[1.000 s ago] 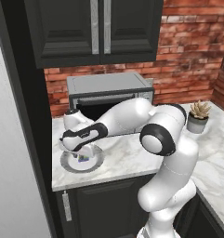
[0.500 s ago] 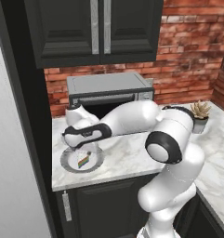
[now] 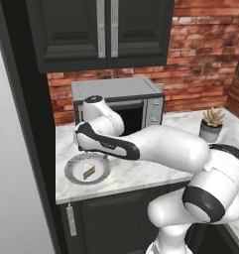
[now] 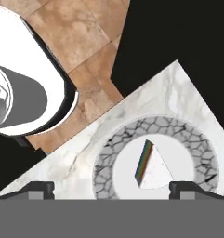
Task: Take the baked cake out of the oven and place it on the plate for cooling. Then close the oven door.
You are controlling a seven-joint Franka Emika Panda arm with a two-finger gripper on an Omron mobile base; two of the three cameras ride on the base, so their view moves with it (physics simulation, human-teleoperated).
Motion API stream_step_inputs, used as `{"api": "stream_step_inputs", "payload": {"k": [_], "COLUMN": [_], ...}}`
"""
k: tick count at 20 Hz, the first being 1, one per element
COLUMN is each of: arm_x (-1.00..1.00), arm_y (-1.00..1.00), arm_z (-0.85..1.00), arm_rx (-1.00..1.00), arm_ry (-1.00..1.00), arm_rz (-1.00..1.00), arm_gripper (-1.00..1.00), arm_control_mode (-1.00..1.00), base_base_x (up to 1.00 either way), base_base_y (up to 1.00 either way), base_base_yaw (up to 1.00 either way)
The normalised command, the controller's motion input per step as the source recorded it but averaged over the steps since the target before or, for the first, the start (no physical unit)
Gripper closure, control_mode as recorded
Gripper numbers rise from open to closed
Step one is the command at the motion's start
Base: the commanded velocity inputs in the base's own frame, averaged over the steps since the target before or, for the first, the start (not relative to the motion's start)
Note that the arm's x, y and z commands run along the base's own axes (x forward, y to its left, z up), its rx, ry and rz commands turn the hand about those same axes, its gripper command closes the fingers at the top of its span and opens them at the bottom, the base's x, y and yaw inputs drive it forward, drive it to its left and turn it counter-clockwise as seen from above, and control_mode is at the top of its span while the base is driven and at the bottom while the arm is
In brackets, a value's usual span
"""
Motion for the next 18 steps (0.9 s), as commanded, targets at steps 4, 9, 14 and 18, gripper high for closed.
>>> {"api": "stream_step_inputs", "payload": {"k": [4,9,14,18], "arm_x": [-0.37,-0.28,-0.1,-0.03], "arm_y": [-0.76,-0.65,-0.42,-0.07], "arm_z": [0.67,0.36,0.03,0.0], "arm_rx": [0.15,0.08,0.03,0.01], "arm_ry": [0.0,0.0,0.03,0.01], "arm_rz": [-0.01,0.0,-0.01,-0.01], "arm_gripper": [-1.0,-1.0,-1.0,-1.0], "arm_control_mode": [-1.0,-1.0,-1.0,1.0], "base_base_x": [0.0,0.0,0.0,-0.39], "base_base_y": [0.0,0.0,0.0,-0.06], "base_base_yaw": [0.0,0.0,0.0,-0.03]}}
